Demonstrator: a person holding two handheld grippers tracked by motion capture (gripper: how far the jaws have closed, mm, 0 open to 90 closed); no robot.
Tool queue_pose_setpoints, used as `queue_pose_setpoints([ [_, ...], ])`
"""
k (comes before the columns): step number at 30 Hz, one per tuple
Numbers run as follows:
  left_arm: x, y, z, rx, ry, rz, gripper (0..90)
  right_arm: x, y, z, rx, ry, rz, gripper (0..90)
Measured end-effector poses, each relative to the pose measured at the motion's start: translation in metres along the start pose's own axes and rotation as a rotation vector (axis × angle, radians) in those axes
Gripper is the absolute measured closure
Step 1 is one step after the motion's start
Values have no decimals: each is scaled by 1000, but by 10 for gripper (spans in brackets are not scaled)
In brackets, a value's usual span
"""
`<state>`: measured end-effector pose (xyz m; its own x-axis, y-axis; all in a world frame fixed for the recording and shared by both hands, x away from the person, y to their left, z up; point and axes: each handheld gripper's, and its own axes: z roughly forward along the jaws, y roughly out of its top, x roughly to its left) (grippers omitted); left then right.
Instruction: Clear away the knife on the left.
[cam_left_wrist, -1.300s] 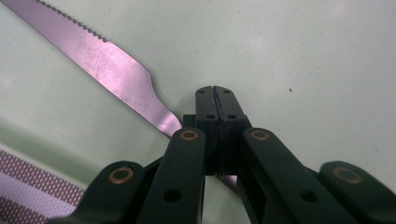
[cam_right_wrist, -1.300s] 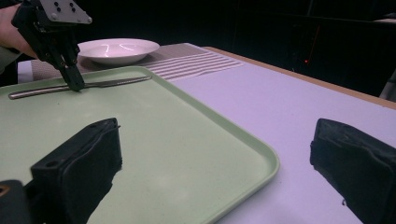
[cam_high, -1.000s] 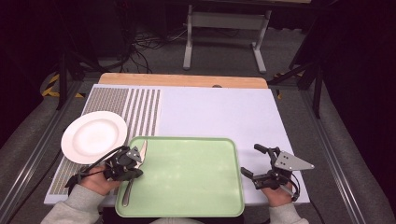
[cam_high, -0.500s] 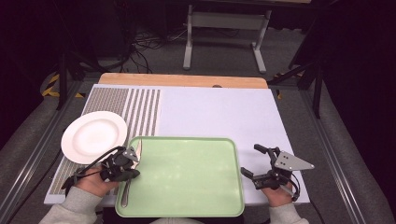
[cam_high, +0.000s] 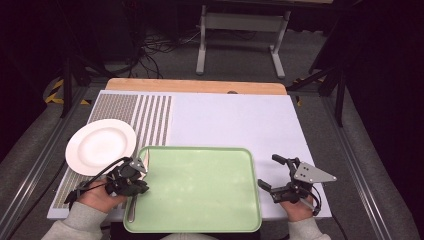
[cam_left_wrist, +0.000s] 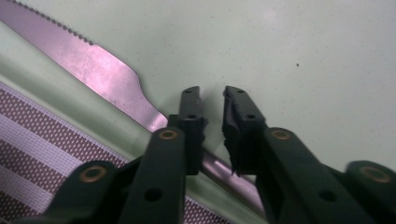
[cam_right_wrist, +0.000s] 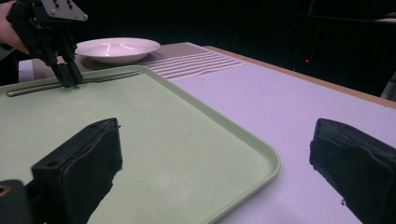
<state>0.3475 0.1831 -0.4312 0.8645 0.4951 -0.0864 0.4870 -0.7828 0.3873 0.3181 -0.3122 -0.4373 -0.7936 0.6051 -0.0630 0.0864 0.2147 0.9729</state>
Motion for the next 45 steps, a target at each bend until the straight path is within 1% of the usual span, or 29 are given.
queue_pose_setpoints([
  [1, 0, 1, -2, -6, -4, 2, 698, 0, 0, 0, 1, -1, 0, 30],
  [2, 0, 2, -6, -35, -11, 10, 611, 0, 0, 0, -1, 0, 1, 30],
  [3, 0, 2, -6, -35, -11, 10, 571, 0, 0, 0, -1, 0, 1, 30],
  [4, -1, 2, -9, -53, -14, 7, 571, 0, 0, 0, 1, -2, -1, 30],
  [5, -1, 3, -12, -76, -14, 21, 504, 1, 0, 1, 0, -1, 0, 30],
  [6, -1, 2, -17, -123, -21, 23, 408, 1, 0, 1, 2, 1, -1, 30],
  [7, -1, 2, -17, -123, -21, 23, 372, 1, 0, 1, 2, 0, -1, 30],
  [8, -1, 2, -20, -142, -37, 13, 343, 1, 0, 1, 2, 0, -2, 30],
  [9, -1, 2, -22, -160, -46, 13, 343, 1, 0, 1, 2, 0, -2, 30],
  [10, -1, 0, -26, -189, -38, 20, 297, 1, 0, 1, 2, 0, -1, 30],
  [11, 0, -1, -28, -217, -46, 26, 242, 1, 0, 1, 1, -1, -1, 30],
  [12, 0, -1, -30, -234, -49, 22, 204, 1, 0, 1, 1, -1, -1, 30],
  [13, 1, -2, -32, -244, -43, 31, 164, 1, 0, 1, 2, -1, 0, 30],
  [15, 0, -3, -36, -277, -34, 33, 110, 1, 0, 1, 3, -1, -2, 30],
  [16, -1, -4, -39, -308, -17, 47, 61, 1, 1, 1, 2, -2, -2, 30],
  [17, -1, -4, -39, -308, -17, 47, 40, 1, 1, 1, 2, -2, -2, 30],
  [19, -2, -6, -41, -345, -5, 55, 26, 1, 1, 0, -1, -2, 1, 30],
  [21, -3, -9, -45, -382, 23, 71, 10, 1, 1, 0, 2, -2, -2, 30],
  [23, -5, -11, -47, -425, 23, 79, 8, 2, 1, 0, 1, -1, -2, 30],
  [25, -6, -14, -50, -462, 46, 89, 4, 1, 1, 0, -2, -3, 2, 30],
  [27, -6, -17, -52, -488, 52, 87, 4, 2, 1, 0, -2, -2, 1, 30],
  [29, -7, -22, -54, -528, 60, 87, 2, 2, 1, 1, 0, 0, -1, 30],
  [30, -6, -28, -55, -570, 71, 93, 2, 2, 1, 1, 0, 1, 0, 30],
  [31, -6, -28, -55, -570, 71, 93, 1, 2, 1, 1, 0, 1, 0, 30],
  [32, -5, -31, -56, -593, 61, 93, 1, 2, 1, 1, -1, 1, 0, 29],
  [35, -2, -40, -57, -646, 71, 97, 2, 2, 1, 1, -1, 1, 1, 30],
  [38, 1, -49, -56, -709, 54, 93, 2, 2, 1, 1, -2, 1, 2, 29],
  [41, 3, -57, -54, -739, 67, 104, 2, 2, 1, 1, -2, 0, 3, 30],
  [45, 7, -70, -48, -774, 74, 100, 3, 2, 1, 1, -2, 0, 4, 30],
])
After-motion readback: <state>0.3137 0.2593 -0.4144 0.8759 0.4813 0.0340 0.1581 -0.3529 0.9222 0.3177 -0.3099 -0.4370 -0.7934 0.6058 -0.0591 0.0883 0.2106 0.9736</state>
